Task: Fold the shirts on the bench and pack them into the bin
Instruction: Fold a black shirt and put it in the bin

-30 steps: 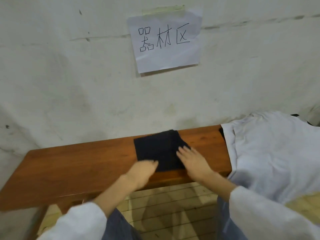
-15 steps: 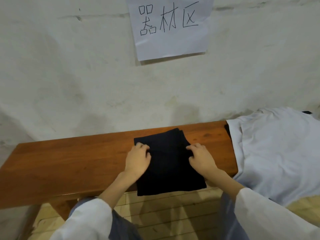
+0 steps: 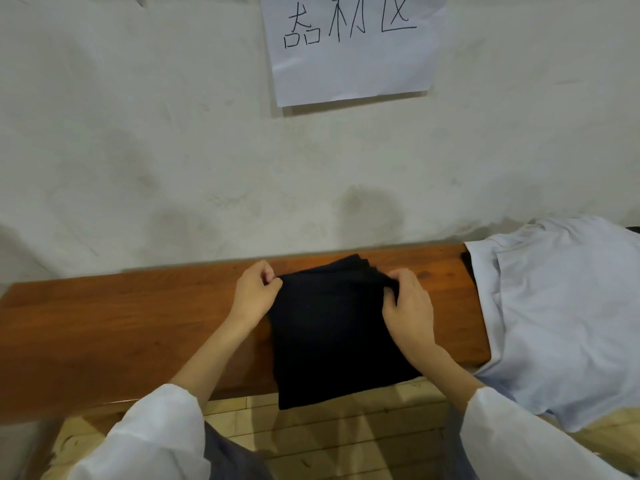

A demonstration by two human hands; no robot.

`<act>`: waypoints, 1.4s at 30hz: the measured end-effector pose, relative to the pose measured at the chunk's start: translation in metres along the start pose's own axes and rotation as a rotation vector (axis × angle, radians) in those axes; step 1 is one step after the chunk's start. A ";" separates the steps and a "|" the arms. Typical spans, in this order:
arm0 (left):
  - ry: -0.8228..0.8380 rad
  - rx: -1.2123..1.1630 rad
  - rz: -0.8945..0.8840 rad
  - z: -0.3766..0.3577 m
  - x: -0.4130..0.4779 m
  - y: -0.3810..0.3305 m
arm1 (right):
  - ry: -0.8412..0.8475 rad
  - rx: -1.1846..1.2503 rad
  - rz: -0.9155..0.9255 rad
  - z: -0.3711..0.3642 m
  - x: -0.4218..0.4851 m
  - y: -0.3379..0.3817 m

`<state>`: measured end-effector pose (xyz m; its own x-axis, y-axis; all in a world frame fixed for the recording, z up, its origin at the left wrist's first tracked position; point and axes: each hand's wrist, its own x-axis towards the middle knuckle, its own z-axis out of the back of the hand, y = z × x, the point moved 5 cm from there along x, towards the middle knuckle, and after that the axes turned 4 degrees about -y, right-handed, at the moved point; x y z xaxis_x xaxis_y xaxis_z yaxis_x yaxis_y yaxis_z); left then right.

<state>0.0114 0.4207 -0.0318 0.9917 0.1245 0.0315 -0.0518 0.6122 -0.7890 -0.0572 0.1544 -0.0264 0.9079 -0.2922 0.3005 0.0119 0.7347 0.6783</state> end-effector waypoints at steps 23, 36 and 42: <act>0.149 0.328 -0.041 -0.022 -0.002 0.019 | 0.411 -0.158 0.189 -0.074 0.068 0.007; 0.368 0.018 0.076 -0.002 -0.020 -0.004 | 0.181 0.047 0.006 -0.034 0.048 0.017; 0.168 -0.200 0.168 0.014 -0.001 -0.018 | 0.087 -0.080 0.058 -0.033 0.085 0.048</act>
<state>0.0100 0.4201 -0.0089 0.9776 0.0699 -0.1985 -0.2092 0.4261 -0.8802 0.0343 0.1856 0.0097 0.9408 -0.1961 0.2765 -0.0116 0.7966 0.6045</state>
